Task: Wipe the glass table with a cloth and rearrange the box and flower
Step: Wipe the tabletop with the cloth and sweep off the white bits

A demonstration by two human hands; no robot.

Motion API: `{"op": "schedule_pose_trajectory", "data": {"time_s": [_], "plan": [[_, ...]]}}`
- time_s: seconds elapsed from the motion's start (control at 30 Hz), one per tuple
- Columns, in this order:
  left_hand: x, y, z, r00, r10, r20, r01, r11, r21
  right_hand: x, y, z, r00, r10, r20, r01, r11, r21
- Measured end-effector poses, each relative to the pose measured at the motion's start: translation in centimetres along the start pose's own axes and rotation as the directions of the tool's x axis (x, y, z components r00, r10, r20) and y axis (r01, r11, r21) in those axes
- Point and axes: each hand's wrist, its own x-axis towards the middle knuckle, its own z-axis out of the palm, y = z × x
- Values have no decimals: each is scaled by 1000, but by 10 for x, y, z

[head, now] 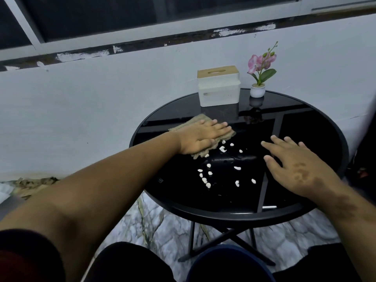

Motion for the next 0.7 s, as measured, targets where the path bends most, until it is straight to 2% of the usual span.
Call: {"op": "schedule_pose_trajectory", "data": {"time_s": [0.13, 0.2, 0.37, 0.43, 0.53, 0.6, 0.7], "plan": [[-3, 20, 8, 974, 224, -24, -223, 974, 31, 0, 0, 0, 1000, 2, -12, -2, 1000, 17], [-6, 27, 11, 956, 292, -25, -291, 956, 33, 0, 0, 0, 1000, 6, -15, -5, 999, 34], [-3, 17, 14, 954, 297, -40, -297, 955, -3, -1, 1, -4, 994, 21, -106, 2, 977, 211], [2, 4, 13, 974, 222, -54, -224, 974, -31, -1, 3, -8, 988, 52, -146, -14, 967, 254], [12, -28, 9, 997, -9, -71, 6, 999, -49, 0, 9, -10, 993, 81, -86, -73, 993, 89], [23, -45, 7, 984, -167, -59, 163, 984, -76, 0, 11, -10, 993, 100, -57, -98, 995, 26], [47, -49, 5, 943, -331, -23, 326, 938, -117, -1, 10, -10, 993, 103, -63, -100, 994, 51]]}}
